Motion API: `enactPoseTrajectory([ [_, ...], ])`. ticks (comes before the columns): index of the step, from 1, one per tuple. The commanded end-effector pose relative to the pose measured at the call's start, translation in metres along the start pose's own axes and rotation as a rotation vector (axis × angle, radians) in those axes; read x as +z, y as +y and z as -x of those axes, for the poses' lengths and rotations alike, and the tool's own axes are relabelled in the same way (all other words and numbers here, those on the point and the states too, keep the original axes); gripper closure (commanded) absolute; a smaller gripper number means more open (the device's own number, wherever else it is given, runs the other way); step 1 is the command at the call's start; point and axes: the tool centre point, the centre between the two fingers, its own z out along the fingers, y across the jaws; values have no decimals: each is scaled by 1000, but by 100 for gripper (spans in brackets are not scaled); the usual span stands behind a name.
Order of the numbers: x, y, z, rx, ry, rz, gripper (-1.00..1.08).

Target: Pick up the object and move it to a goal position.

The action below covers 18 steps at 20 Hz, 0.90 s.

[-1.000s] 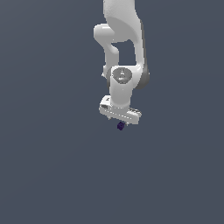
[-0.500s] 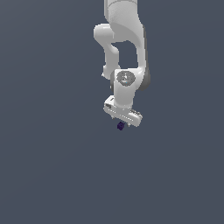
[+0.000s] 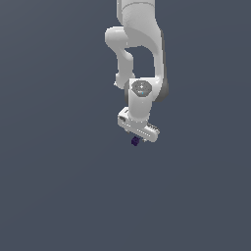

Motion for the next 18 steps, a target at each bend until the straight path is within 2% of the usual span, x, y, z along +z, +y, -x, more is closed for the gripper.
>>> enactPoseTrajectory([
  [1,4,0,0,1,0,0,-92],
  [9,39,1,1,4,0,0,-92],
  [15,49,0,1,4,0,0,-92],
  [16,49,0,1,4,0,0,108],
  [18,49,0,1,4,0,0,108],
])
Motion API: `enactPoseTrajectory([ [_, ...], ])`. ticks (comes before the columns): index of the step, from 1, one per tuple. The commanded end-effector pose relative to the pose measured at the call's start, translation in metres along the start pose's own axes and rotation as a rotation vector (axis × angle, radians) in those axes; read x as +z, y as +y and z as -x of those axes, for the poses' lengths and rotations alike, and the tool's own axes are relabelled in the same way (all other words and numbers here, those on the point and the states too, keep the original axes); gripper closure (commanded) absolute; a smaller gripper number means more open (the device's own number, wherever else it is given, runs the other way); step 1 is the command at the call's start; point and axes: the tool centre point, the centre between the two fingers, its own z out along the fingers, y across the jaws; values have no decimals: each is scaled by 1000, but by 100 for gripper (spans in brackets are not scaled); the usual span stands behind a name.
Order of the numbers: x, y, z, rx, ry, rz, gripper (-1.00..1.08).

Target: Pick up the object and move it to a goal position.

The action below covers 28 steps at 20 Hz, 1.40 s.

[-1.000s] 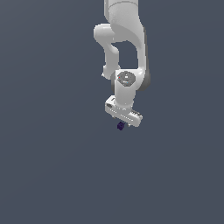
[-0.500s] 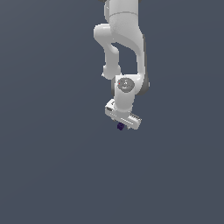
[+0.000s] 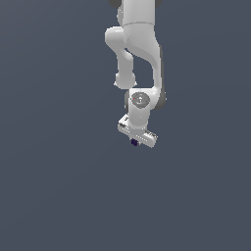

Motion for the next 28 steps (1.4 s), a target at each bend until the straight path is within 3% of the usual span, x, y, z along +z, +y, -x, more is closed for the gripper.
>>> enactPoseTrajectory([
  [1,0,0,0,0,0,0,108],
  [15,-14,-1,-4,0,0,0,108],
  [28,-111,-7,-34,1,1,0,108],
])
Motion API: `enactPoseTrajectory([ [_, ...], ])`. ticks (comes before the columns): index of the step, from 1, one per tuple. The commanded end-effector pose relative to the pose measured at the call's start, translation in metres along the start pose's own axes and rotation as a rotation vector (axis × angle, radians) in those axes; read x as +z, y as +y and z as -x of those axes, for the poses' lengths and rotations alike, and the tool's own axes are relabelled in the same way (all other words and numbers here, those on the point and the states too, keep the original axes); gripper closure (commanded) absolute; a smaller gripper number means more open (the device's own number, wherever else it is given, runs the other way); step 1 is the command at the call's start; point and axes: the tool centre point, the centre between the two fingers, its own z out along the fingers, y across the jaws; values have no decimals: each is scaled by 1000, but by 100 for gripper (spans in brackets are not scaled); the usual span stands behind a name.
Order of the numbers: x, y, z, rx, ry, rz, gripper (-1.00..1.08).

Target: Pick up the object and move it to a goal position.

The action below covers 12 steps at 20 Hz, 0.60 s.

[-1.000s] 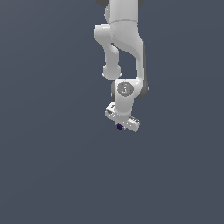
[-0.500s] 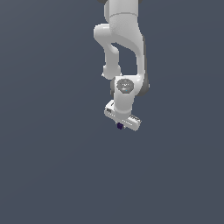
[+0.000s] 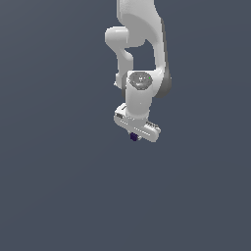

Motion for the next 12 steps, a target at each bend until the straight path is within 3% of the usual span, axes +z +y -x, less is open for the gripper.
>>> enactPoseTrajectory([
  [1,-26,-1,-8,0,1,0,108],
  [12,-136,-10,-43,0,1,0,108],
])
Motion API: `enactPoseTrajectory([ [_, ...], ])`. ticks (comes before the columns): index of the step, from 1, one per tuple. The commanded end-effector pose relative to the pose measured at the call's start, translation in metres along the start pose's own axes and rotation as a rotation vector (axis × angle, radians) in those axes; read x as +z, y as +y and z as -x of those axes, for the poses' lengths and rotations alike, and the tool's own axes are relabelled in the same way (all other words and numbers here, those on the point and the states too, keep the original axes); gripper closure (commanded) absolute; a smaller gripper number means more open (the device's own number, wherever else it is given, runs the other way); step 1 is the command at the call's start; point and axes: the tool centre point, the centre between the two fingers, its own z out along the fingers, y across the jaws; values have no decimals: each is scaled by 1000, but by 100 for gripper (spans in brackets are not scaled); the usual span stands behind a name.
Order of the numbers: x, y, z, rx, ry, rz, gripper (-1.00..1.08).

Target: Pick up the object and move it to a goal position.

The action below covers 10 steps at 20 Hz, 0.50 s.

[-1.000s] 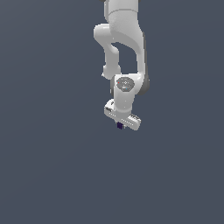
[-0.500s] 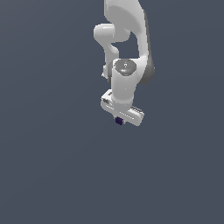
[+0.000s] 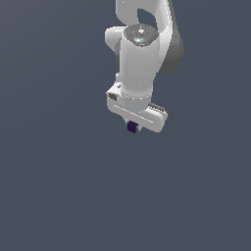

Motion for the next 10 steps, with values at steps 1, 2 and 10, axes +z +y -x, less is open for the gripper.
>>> enactPoseTrajectory([
  [1,-25,-2,-8,0,-1,1,108],
  [2,-35,-3,-11,0,-1,1,108],
  [10,-101,-9,-34,0,-1,1,108],
])
